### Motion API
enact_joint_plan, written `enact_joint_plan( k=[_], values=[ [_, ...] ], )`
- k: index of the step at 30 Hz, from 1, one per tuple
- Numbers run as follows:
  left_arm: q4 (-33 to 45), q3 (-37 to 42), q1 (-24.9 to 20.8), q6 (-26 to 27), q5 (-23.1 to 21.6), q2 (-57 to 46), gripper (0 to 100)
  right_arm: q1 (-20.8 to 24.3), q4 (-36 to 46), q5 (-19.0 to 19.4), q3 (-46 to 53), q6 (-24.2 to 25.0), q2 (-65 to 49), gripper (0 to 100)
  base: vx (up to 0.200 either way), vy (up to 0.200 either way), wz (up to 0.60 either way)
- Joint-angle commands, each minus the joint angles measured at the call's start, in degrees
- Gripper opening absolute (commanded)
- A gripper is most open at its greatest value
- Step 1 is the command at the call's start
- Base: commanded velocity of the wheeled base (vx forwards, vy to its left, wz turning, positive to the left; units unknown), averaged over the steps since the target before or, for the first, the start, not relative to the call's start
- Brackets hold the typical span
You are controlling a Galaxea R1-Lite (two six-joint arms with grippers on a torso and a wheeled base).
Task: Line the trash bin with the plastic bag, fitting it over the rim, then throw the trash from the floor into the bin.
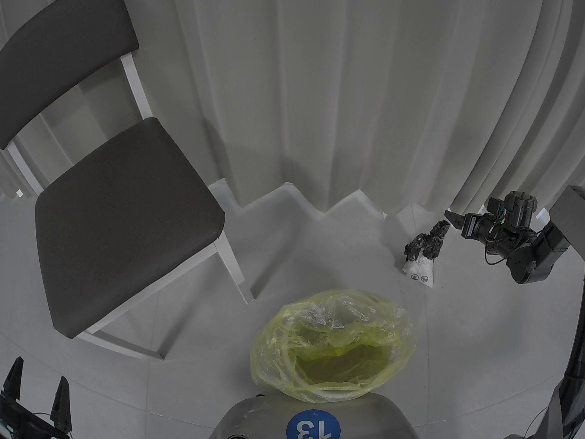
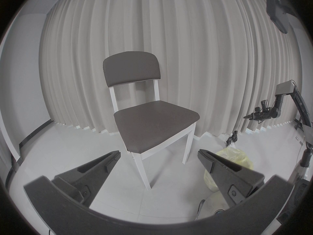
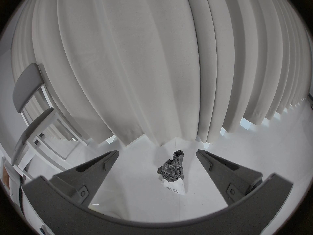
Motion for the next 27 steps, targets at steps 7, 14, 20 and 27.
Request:
enact_joint_plan(
  k=[7,14,20,27],
  values=[
    [-1.56,0.43,0.00,-0.16,3.29,-0.93,100,0.01,-0.13,0.13,0.05,-0.71,4.11,100,0.000,0.000,0.00],
    [-3.23,1.05,0.00,-1.30,11.73,-0.93,100,0.19,-0.48,0.65,-0.56,-1.59,8.42,100,0.000,0.000,0.00],
    [-3.14,1.05,-0.09,-0.86,8.30,-0.93,100,0.28,-0.48,0.83,-1.97,-1.94,11.58,100,0.000,0.000,0.00],
    [-3.14,1.05,-0.09,-0.86,7.42,-0.93,100,0.01,-0.57,0.74,-4.96,-1.94,15.18,100,0.000,0.000,0.00]
  ],
)
